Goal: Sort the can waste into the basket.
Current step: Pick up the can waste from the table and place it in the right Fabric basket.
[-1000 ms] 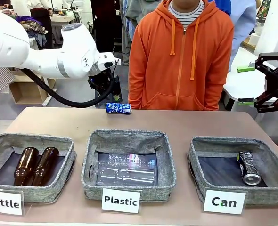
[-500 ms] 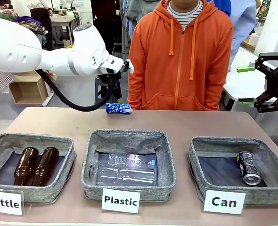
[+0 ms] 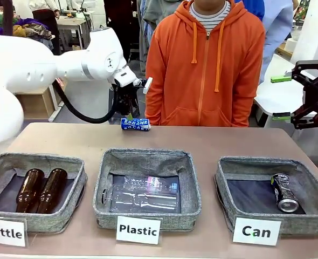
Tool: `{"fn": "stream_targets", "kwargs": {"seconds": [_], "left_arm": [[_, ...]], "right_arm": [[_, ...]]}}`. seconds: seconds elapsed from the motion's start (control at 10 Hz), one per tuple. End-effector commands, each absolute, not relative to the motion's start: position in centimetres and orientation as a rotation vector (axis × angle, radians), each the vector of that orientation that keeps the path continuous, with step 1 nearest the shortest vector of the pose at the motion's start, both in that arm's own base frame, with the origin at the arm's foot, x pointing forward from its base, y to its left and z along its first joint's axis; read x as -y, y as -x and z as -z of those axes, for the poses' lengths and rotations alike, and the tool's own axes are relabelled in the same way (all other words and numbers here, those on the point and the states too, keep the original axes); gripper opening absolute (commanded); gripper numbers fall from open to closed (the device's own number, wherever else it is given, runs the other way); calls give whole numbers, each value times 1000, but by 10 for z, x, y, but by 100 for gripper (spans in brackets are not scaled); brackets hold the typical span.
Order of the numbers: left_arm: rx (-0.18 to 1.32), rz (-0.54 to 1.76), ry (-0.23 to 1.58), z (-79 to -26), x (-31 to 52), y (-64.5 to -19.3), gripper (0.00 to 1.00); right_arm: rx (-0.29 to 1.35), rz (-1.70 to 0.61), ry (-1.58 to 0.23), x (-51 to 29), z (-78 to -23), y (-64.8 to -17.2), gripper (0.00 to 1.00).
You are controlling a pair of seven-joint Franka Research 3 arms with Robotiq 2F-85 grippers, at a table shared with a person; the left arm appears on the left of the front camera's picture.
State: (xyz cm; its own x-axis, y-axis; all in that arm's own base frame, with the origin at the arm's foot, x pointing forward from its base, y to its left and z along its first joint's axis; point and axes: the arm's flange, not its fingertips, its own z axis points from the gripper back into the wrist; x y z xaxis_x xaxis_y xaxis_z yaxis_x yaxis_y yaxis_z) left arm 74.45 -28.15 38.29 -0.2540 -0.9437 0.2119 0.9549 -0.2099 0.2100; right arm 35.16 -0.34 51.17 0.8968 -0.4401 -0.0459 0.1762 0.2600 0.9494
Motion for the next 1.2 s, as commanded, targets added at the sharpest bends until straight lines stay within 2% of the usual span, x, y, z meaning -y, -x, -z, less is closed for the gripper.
{"fn": "stream_targets", "kwargs": {"seconds": [0.0,0.5,0.8,0.9,1.0,1.1], "left_arm": [[304,1784,6,-373,296,-783,100],[214,1651,-44,-322,317,-815,100],[174,1643,-57,-316,323,-819,100],[177,1645,-64,-316,323,-819,63],[172,1643,-60,-316,323,-818,40],[179,1641,-58,-316,322,-817,3]], "right_arm": [[237,432,-1267,1,-514,-352,100],[237,432,-1267,1,-514,-352,100],[237,432,-1267,1,-514,-352,100],[237,432,-1267,1,-514,-352,100],[237,432,-1267,1,-514,-352,100],[237,432,-1267,1,-514,-352,100]]}}
